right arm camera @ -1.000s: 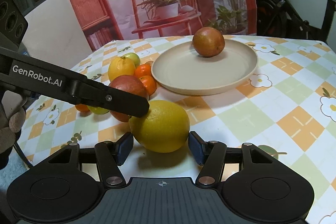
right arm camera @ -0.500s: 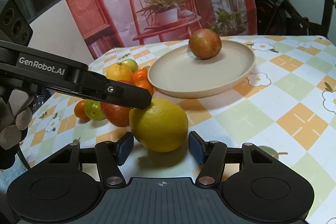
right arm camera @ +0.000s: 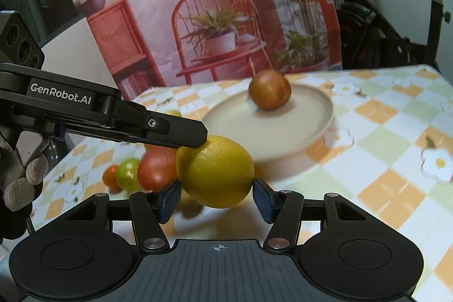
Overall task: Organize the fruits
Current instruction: 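Lift the lemon with the left tool and carry it over the plate, then lower the lemon onto the plate beside the apple and open the left tool, then withdraw the open left tool from the plate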
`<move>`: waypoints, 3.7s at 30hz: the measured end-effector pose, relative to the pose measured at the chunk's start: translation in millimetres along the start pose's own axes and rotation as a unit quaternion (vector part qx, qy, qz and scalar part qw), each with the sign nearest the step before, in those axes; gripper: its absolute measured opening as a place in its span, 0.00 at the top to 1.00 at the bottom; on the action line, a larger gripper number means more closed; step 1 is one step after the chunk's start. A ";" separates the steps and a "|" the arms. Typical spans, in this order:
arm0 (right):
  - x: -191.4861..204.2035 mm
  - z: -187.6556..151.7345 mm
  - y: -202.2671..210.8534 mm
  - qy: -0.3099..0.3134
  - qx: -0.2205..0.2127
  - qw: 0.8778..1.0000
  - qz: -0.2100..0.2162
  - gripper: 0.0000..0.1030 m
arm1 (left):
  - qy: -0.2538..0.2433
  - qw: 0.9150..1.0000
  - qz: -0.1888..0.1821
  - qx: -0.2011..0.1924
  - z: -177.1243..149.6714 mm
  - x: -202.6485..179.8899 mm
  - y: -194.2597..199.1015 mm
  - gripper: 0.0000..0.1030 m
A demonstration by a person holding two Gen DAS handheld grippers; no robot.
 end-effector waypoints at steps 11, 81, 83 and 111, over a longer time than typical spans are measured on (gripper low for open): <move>-10.6 76.7 4.8 0.023 -0.042 0.999 -0.017 0.49 | -0.040 0.998 0.001 -0.051 69.0 -18.7 6.9 0.74; 15.3 -9.6 -31.0 0.088 -0.044 0.995 -0.017 0.48 | 0.101 0.966 0.204 -0.119 14.1 110.1 120.8 0.75; 23.9 -12.0 -34.0 0.109 -0.032 0.994 -0.012 0.50 | 0.111 0.963 0.211 -0.126 5.3 115.0 125.4 0.75; 35.0 -19.2 -60.0 0.144 0.061 0.987 0.027 0.73 | 0.100 0.960 0.232 -0.120 -39.2 116.9 125.9 0.74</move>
Point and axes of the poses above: each gripper's, at about its wrist camera, not at the fingertips, and y roughly against the way its jaws point, x to its left, z to its top, the point moved 6 cm from there along -y, roughly the way its jaws point, and after that the axes turned 3 degrees about x, right-handed, at the moved point
